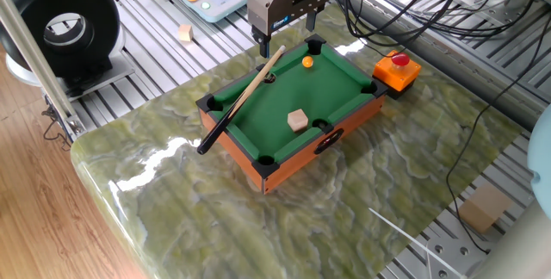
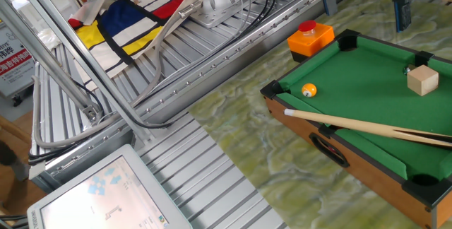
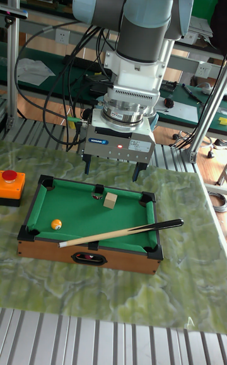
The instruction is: Hit the pool ball
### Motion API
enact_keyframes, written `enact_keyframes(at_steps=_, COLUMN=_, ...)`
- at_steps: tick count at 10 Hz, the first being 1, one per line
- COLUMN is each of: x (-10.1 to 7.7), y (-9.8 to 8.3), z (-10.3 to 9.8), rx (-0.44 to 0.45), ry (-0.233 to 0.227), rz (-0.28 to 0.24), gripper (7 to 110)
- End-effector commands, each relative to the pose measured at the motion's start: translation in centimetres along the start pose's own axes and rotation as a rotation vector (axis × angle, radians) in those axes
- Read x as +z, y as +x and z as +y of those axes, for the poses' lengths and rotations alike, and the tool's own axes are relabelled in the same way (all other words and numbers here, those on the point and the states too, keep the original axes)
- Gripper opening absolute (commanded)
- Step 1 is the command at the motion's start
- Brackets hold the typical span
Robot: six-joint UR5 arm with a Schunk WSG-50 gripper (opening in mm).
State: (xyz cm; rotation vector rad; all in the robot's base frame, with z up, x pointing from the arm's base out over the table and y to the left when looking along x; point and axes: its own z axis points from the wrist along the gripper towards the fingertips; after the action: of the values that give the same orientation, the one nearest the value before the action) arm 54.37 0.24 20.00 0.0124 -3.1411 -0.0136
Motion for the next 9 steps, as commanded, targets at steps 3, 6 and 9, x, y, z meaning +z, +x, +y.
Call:
enact_keyframes(at_steps=3, x=-0.5, y=-3.6, z=3.9, rx=-0.034, ry=-0.147, rz=-0.148, gripper=7)
enact_keyframes(at_steps=6, x=-0.3, y=-2.3, z=4.2, rx=-0.283, ry=-0.147, rz=-0.114, gripper=7)
enact_keyframes(at_steps=9, x=-0.1, y=-1.5, z=3.8, rx=-0.236, ry=-0.126, rz=-0.076, gripper=7)
